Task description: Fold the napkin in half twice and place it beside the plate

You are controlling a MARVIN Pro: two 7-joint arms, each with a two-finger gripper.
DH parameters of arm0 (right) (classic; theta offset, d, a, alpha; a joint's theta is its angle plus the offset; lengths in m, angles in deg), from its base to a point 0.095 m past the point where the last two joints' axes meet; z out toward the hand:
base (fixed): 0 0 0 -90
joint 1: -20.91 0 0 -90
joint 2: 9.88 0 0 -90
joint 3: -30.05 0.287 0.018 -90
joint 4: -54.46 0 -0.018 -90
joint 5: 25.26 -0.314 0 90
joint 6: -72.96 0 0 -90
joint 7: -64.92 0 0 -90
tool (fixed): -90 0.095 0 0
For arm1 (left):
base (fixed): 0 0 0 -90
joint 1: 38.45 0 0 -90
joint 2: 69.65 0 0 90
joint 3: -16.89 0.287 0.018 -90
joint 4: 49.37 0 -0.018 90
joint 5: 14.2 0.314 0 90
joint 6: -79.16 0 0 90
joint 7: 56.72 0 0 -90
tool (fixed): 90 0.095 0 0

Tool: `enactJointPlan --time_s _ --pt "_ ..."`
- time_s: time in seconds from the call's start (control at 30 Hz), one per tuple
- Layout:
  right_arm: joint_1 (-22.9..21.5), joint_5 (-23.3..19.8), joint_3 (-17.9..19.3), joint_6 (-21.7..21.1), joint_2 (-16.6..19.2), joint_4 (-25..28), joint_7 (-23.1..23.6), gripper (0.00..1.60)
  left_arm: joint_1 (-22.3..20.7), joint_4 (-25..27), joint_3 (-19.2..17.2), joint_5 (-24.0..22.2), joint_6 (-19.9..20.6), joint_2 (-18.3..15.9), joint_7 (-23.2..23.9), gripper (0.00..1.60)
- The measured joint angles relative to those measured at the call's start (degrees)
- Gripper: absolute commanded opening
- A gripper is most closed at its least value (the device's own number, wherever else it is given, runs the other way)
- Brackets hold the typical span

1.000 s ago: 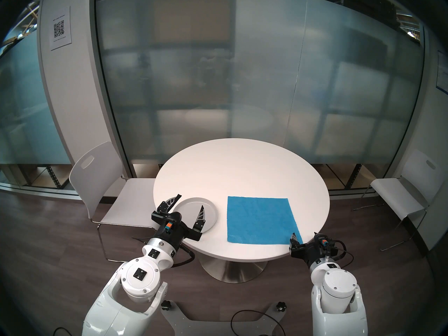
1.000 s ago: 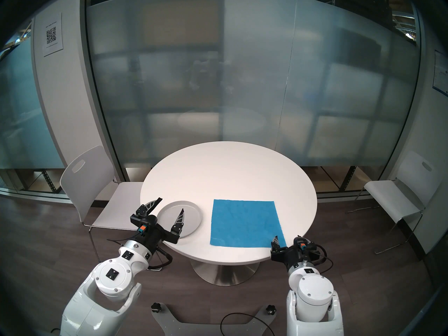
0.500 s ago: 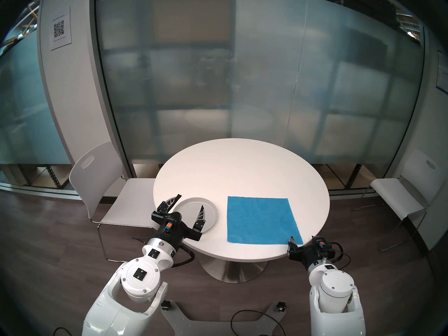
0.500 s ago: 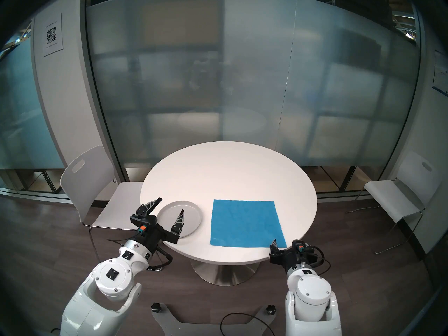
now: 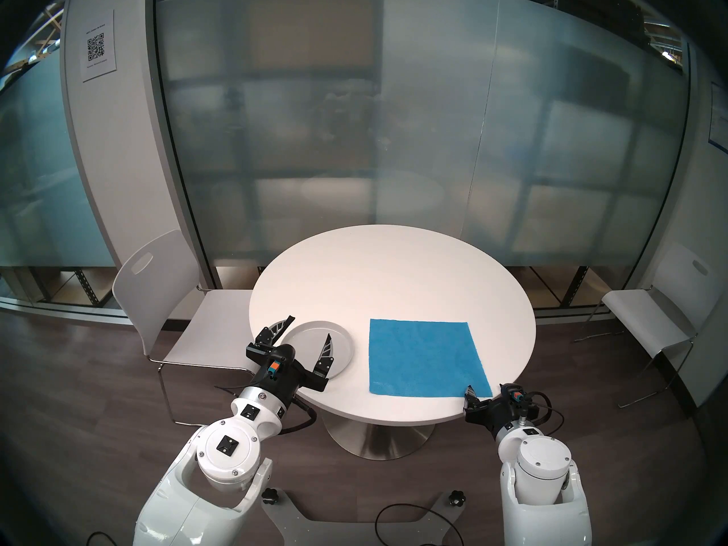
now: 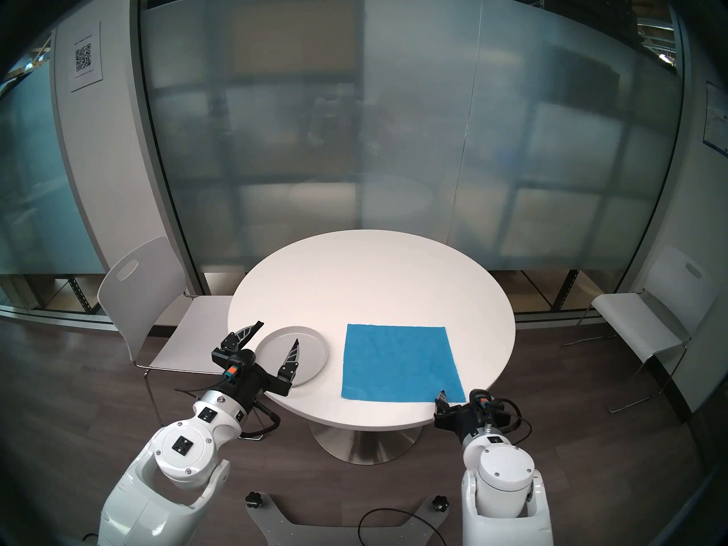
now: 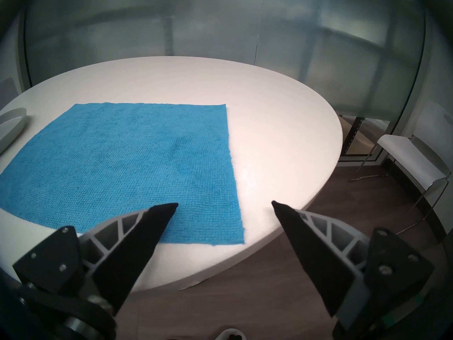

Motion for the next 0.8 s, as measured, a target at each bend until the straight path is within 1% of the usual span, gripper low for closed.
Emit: enactJointPlan --time_s 0.2,0.27,0.3,0.43,0.53,0.6,0.67,0.8 --pt "-0.31 0.86 -0.43 -0.64 0.34 -0.44 0.33 1.31 0.0 0.0 0.0 0.0 0.0 0.0 0.0 1.6" --pt "-0.4 1.07 -0.51 -0.7 0.41 -0.54 0.4 1.25 0.0 0.0 0.0 0.0 0.0 0.0 0.0 1.6" --pt "-0.45 1.19 -0.55 -0.73 0.44 -0.58 0.44 1.18 0.0 0.0 0.0 0.0 0.0 0.0 0.0 1.6" --pt "-0.6 1.47 -0.67 -0.84 0.48 -0.7 0.62 1.09 0.0 0.0 0.0 0.0 0.0 0.0 0.0 1.6" --pt "-0.66 1.53 -0.73 -0.88 0.47 -0.79 0.75 1.08 0.0 0.0 0.0 0.0 0.0 0.0 0.0 1.6" --pt "-0.73 1.54 -0.77 -0.88 0.45 -0.92 0.86 1.12 0.0 0.0 0.0 0.0 0.0 0.0 0.0 1.6" --pt "-0.78 1.5 -0.77 -0.86 0.4 -0.97 0.91 1.12 0.0 0.0 0.0 0.0 0.0 0.0 0.0 1.6" --pt "-0.84 1.22 -0.73 -0.76 0.27 -1.1 0.92 1.05 0.0 0.0 0.0 0.0 0.0 0.0 0.0 1.6"
